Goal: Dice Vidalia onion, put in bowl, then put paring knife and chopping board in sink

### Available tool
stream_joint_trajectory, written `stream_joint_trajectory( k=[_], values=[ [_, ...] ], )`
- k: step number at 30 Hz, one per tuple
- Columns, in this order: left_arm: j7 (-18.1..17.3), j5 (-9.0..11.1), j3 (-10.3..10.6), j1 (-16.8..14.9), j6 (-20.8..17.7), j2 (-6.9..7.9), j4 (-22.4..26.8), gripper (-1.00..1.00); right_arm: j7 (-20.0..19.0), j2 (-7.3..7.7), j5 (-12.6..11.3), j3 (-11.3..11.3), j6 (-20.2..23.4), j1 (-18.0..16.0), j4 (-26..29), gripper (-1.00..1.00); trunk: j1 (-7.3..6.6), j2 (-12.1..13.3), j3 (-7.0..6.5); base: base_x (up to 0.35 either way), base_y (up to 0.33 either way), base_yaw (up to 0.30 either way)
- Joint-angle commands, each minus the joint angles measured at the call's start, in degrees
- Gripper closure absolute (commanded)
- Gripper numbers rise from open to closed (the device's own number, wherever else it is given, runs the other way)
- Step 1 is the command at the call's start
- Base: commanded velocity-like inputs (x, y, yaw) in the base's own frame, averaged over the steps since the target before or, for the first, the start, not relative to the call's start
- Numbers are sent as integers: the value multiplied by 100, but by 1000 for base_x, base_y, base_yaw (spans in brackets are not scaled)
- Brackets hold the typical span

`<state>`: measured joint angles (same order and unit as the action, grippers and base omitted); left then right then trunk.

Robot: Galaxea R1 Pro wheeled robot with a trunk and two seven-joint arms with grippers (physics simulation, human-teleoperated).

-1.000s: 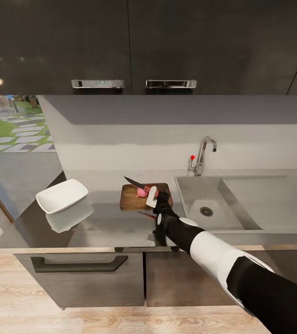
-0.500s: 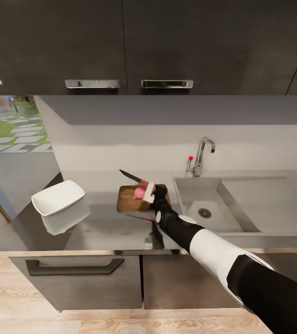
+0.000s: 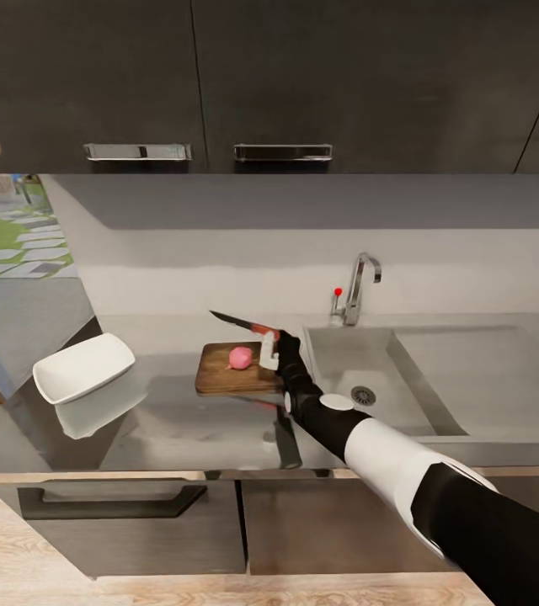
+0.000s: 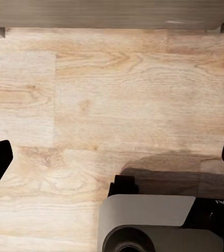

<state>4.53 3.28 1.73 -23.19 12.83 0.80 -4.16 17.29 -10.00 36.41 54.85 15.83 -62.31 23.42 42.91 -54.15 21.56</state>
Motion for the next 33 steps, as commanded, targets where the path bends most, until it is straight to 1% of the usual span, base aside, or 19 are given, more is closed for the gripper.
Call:
stream_joint_trajectory(
  k=[1,8,11,15,19,20,33],
  values=[
    [4,33,20,-10,43,-1,-28,-100,11,0,33,39,46,-5,-37,100,1,-5,7,2,-2,0],
    [4,33,20,-10,44,-1,-30,-100,-26,0,30,43,-61,109,-133,100,1,-5,7,0,0,0],
    [4,33,20,-10,44,-1,-29,-100,-255,0,31,43,-86,138,-235,100,1,-5,7,0,0,0],
    [4,33,20,-10,44,-1,-27,-100,-428,0,33,44,-173,146,-282,100,1,-5,7,0,0,0],
    [4,33,20,-10,44,-1,-29,-100,-471,0,29,44,-240,148,-295,100,1,-5,7,0,0,0],
    [4,33,20,-10,44,-1,-30,-100,-494,0,31,48,-283,202,-472,100,1,-5,7,0,0,0],
    [10,33,20,-10,44,-1,-32,-100,-490,0,33,44,-288,210,-479,100,1,-5,7,0,0,0]
  ],
)
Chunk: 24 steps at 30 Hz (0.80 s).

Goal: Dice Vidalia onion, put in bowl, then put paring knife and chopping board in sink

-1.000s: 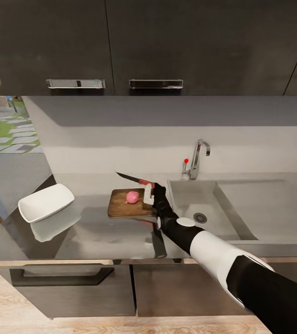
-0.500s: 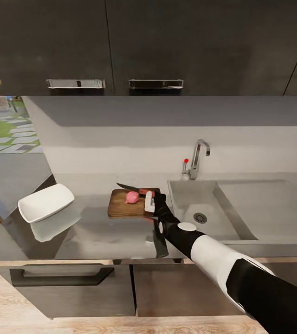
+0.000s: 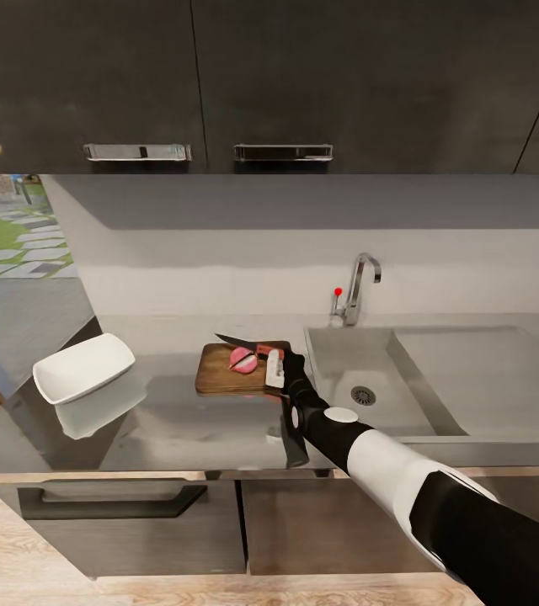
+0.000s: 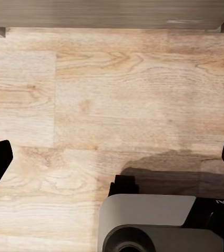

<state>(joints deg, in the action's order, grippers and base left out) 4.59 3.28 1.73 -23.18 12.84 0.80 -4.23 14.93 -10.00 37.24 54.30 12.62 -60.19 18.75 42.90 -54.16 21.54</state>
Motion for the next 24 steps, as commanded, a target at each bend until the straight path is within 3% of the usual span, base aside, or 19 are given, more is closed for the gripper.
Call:
stream_joint_trajectory(
  k=[1,24],
  values=[
    [3,33,21,-11,44,-1,-26,-100,-254,0,-50,98,33,-2,-12,100,1,-4,8,0,0,0],
    [6,33,21,-11,44,-1,-23,-100,-254,0,-50,102,38,-2,-12,100,1,-4,8,0,0,0]
  ],
)
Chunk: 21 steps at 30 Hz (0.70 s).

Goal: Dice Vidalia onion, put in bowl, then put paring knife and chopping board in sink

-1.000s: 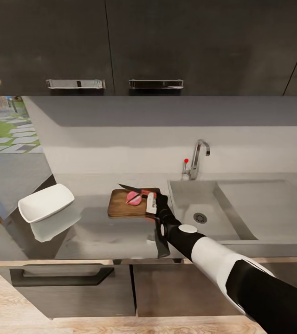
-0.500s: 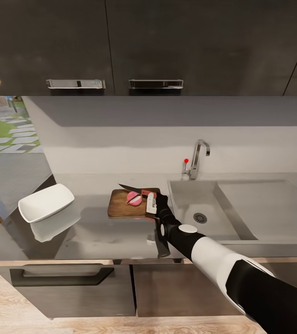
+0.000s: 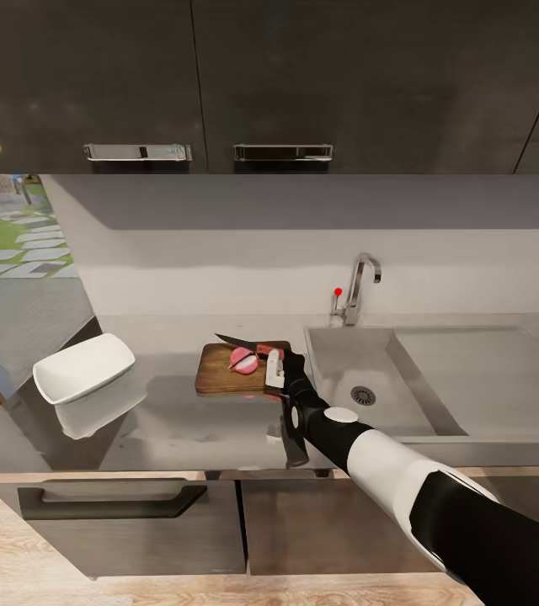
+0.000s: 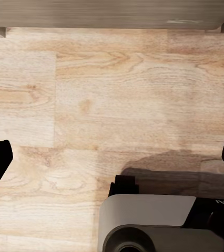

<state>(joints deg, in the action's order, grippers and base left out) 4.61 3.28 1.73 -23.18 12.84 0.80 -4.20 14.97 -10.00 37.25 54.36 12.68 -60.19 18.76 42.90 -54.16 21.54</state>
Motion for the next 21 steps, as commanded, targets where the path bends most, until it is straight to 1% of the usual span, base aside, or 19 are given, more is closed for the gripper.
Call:
stream_joint_trajectory(
  k=[1,21],
  values=[
    [4,33,21,-11,44,-1,-27,-100,-258,0,-50,97,33,-2,-12,100,1,-4,8,0,0,0],
    [2,32,21,-11,44,-1,-28,-100,-252,0,-46,101,33,-2,-12,100,1,-4,8,0,0,0]
  ],
)
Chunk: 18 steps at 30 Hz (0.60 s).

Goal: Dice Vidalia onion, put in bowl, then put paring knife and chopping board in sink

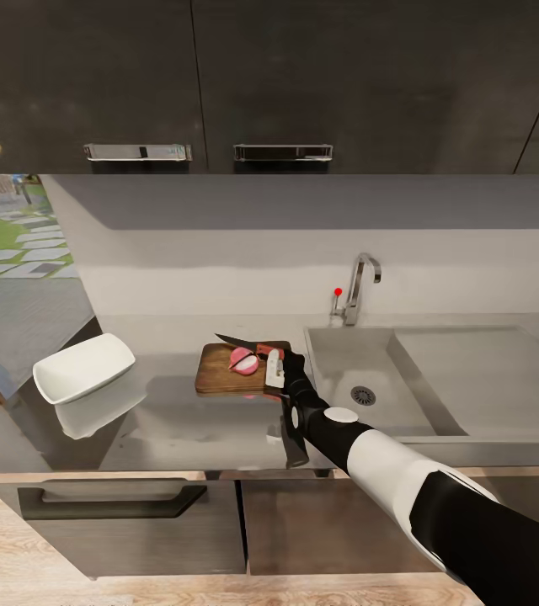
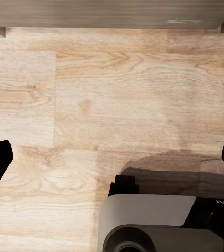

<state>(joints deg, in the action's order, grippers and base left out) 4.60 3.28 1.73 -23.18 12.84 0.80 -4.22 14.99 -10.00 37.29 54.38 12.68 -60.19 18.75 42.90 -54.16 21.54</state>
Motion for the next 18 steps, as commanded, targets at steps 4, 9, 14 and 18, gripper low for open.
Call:
stream_joint_trajectory(
  k=[4,9,14,18],
  values=[
    [6,33,21,-11,44,-1,-26,-100,-260,0,-47,99,33,-2,-12,100,1,-4,8,0,0,0],
    [6,33,21,-11,44,-1,-26,-100,-247,0,-49,93,20,-2,53,100,1,-4,8,0,0,0],
    [6,34,21,-11,44,-1,-26,-100,-201,0,-48,54,-198,-2,332,100,1,-4,8,0,0,0],
    [4,35,21,-11,44,-1,-26,-100,-191,0,-53,35,-221,-2,421,100,1,-4,8,0,0,0]
  ],
)
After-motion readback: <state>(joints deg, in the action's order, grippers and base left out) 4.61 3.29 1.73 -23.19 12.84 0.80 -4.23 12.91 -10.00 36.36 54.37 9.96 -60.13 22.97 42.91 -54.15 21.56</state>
